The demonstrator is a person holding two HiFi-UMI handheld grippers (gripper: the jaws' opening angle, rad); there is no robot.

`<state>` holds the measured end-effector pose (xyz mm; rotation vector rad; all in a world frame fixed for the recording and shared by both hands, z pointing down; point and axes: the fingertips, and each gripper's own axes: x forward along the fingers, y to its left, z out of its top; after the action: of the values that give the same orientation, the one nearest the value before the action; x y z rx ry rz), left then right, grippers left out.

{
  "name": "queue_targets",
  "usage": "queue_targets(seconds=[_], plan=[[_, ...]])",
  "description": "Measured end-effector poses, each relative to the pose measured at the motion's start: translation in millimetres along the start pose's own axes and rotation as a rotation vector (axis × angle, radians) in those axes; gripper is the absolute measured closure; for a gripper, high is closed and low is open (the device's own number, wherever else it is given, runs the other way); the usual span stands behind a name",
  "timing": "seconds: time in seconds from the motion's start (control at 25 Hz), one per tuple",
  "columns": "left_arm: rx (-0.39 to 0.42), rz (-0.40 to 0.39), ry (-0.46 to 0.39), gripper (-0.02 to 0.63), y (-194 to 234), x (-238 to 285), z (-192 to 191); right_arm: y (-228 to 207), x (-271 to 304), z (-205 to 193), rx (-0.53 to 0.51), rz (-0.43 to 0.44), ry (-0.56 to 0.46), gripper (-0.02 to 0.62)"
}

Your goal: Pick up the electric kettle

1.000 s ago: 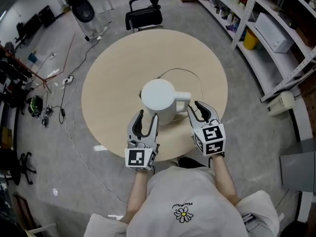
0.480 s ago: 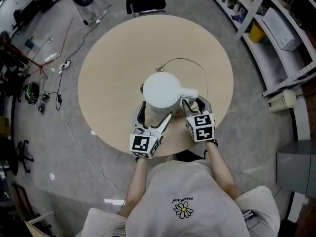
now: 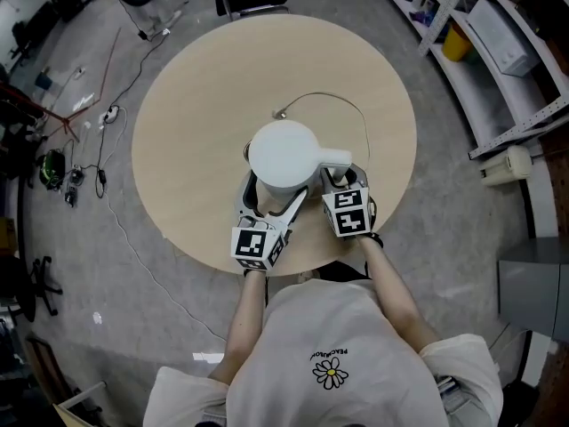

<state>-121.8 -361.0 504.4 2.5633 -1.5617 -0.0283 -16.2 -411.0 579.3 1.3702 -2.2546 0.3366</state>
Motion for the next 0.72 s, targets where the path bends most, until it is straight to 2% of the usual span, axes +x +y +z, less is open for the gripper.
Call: queue_targets(seconds=[0.16, 0.52, 0.72], plan=[[0.005, -0.012, -0.009, 0.1, -2.3, 1.4, -0.8, -3.9, -0.7, -1.8, 0.027, -0.018, -0.002, 0.465], [0.015, -0.016, -0.029, 0.1, -1.8, 2.5, -0.6, -7.3, 0.8, 3.4, 0.012, -0.034, -0.014, 0.479], [0.023, -0.014, -0.012, 0.1, 0.1, 3.5, -1.1, -7.9, 2.4, 2.6, 0.023, -0.039, -0.011, 0.48]])
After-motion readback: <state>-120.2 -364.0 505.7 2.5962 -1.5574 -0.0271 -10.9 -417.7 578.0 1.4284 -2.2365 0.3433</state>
